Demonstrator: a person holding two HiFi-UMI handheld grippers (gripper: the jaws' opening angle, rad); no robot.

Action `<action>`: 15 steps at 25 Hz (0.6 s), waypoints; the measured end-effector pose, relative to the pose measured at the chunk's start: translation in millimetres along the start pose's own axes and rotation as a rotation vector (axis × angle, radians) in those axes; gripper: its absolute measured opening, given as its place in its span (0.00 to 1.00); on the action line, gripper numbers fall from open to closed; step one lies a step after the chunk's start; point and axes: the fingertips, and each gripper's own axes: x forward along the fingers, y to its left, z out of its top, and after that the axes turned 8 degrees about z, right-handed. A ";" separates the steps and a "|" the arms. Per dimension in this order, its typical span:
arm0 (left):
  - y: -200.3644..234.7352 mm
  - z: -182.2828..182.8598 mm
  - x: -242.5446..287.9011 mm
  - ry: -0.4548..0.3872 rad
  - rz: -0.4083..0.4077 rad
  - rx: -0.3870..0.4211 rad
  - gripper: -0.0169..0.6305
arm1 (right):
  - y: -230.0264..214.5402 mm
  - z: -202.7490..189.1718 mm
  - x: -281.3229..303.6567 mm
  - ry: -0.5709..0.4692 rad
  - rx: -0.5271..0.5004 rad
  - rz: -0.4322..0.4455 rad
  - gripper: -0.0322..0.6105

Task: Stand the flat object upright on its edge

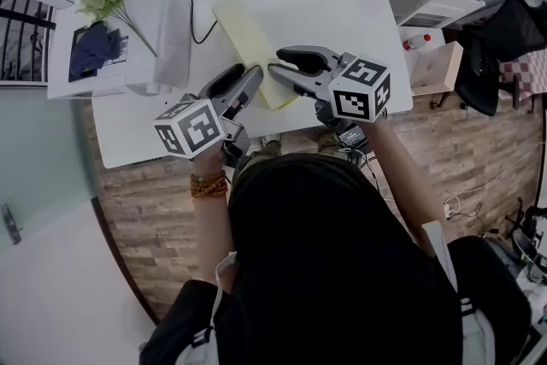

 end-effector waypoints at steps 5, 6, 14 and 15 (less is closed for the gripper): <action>-2.9 -0.9 3.5 0.035 -0.024 0.045 0.37 | 4.1 -2.0 -3.1 0.019 -0.040 -0.042 0.26; -4.3 -1.4 4.5 0.042 -0.029 0.058 0.37 | 4.7 -2.5 -4.8 0.015 -0.038 -0.051 0.26; -15.4 3.3 4.6 -0.036 -0.083 0.161 0.37 | 5.7 -0.4 -25.6 -0.080 -0.091 -0.065 0.27; -15.3 6.1 -2.1 -0.082 -0.080 0.211 0.37 | 10.7 2.4 -31.0 -0.112 -0.126 -0.036 0.29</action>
